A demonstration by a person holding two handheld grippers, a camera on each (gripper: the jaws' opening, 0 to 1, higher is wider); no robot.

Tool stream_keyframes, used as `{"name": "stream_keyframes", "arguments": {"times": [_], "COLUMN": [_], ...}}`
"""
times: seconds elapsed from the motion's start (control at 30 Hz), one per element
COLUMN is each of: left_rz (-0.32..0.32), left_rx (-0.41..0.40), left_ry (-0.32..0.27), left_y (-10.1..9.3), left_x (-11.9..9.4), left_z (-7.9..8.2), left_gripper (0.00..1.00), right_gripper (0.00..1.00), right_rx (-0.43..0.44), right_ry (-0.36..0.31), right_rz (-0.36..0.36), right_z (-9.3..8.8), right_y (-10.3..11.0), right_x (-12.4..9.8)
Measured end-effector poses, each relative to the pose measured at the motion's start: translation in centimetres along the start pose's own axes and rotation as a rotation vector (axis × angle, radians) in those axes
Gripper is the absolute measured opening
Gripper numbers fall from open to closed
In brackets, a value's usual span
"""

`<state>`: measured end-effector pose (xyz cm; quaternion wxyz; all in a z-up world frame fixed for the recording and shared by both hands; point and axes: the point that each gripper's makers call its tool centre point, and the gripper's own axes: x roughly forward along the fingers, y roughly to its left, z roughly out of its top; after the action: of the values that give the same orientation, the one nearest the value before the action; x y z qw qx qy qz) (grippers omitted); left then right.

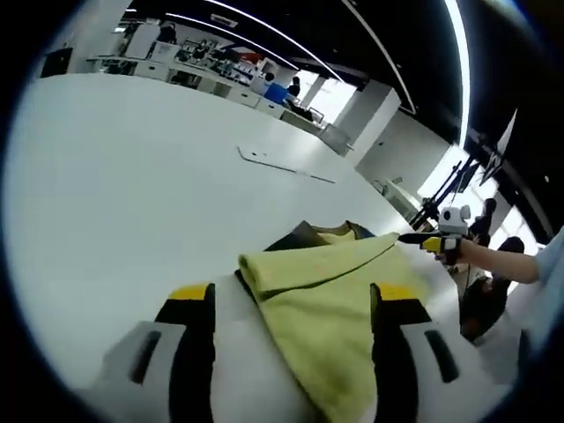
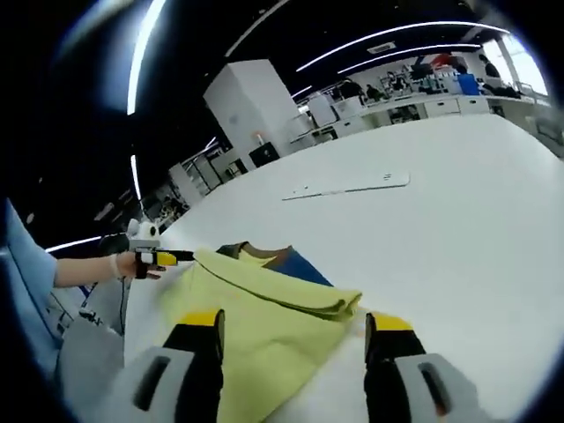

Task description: Fold the garment on the visible template until the final outline fits inside the template.

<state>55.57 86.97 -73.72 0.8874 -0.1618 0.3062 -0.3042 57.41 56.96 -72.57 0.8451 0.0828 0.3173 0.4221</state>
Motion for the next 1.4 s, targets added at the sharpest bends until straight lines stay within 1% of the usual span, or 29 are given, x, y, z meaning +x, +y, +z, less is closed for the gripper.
{"name": "stream_keyframes", "arguments": {"times": [0.03,0.07,0.1,0.13,0.17,0.2,0.27,0.37,0.43,0.5,0.6,0.73,0.83,0.9,0.97,1.0,1.03,1.07,1.1,1.17,1.23,1.33,1.4], "left_rz": [-0.014,-0.020,-0.050,-0.058,-0.064,-0.075,-0.081,-0.093,-0.106,-0.101,-0.109,-0.116,-0.116,-0.120,-0.125,-0.121,-0.102,-0.093,-0.090,-0.075,-0.057,-0.044,-0.035], "left_rx": [0.037,0.055,0.084,0.082,0.096,0.110,0.136,0.142,0.124,0.133,0.129,0.126,0.129,0.134,0.124,0.124,0.126,0.123,0.104,0.095,0.095,0.085,0.096], "left_ry": [0.022,0.034,0.039,0.045,0.063,0.065,0.080,0.085,0.098,0.107,0.109,0.094,0.105,0.095,0.067,0.053,0.035,0.020,0.004,-0.006,-0.015,-0.028,-0.028], "left_y": [-0.4,-0.6,-1.3,-1.5,-1.8,-2.1,-2.4,-2.8,-2.9,-2.9,-3.2,-3.5,-3.7,-3.8,-4.0,-3.9,-3.4,-3.2,-2.9,-2.4,-2.0,-1.7,-1.5], "left_x": [0.0,0.0,0.0,0.0,-0.1,-0.2,-0.3,-0.4,-0.4,-0.3,-0.2,0.1,0.7,0.9,1.2,1.4,1.6,1.7,1.8,2.0,2.0,1.8,1.8], "left_z": [-0.2,-0.3,-0.3,-0.4,-0.6,-0.5,-0.6,-0.6,-0.7,-0.9,-0.9,-0.4,-0.3,0.0,0.8,1.2,1.8,2.2,2.7,3.1,3.4,3.6,3.7], "left_gripper": [0.83,0.84,0.85,0.85,0.84,0.84,0.84,0.84,0.83,0.82,0.79,0.79,0.79,0.79,0.80,0.81,0.82,0.84,0.85,0.86,0.88,0.89,0.92], "right_gripper": [0.71,0.74,0.76,0.79,0.82,0.84,0.87,0.87,0.85,0.83,0.82,0.82,0.81,0.81,0.81,0.81,0.82,0.82,0.82,0.85,0.85,0.85,0.84], "right_rx": [-0.006,-0.030,-0.038,-0.042,-0.046,-0.055,-0.079,-0.086,-0.081,-0.073,-0.082,-0.079,-0.076,-0.089,-0.089,-0.085,-0.078,-0.070,-0.069,-0.083,-0.066,-0.066,-0.068], "right_ry": [0.000,0.000,0.001,0.000,0.001,-0.007,0.003,0.020,0.032,0.042,0.040,0.032,0.038,0.031,0.014,-0.004,-0.019,-0.031,-0.036,-0.047,-0.046,-0.055,-0.048], "right_rz": [0.001,0.013,0.013,0.019,0.023,0.027,0.033,0.054,0.066,0.071,0.078,0.098,0.108,0.108,0.104,0.102,0.104,0.091,0.079,0.054,0.050,0.048,0.048], "right_z": [0.0,0.0,0.0,0.1,0.1,0.2,0.1,-0.2,-0.6,-0.9,-0.9,-0.6,-0.7,-0.4,0.3,0.9,1.3,1.9,2.1,2.6,2.8,3.1,2.9], "right_y": [0.1,0.4,0.5,0.7,0.8,1.0,1.2,1.6,1.8,1.9,2.1,2.7,2.9,3.0,3.0,2.9,2.8,2.4,2.1,1.4,1.0,1.1,1.1], "right_x": [0.0,0.1,0.1,0.1,0.1,0.1,0.1,0.1,0.2,0.3,0.6,1.3,2.0,2.4,2.8,3.1,3.3,3.5,3.7,3.9,4.0,3.9,3.8]}}
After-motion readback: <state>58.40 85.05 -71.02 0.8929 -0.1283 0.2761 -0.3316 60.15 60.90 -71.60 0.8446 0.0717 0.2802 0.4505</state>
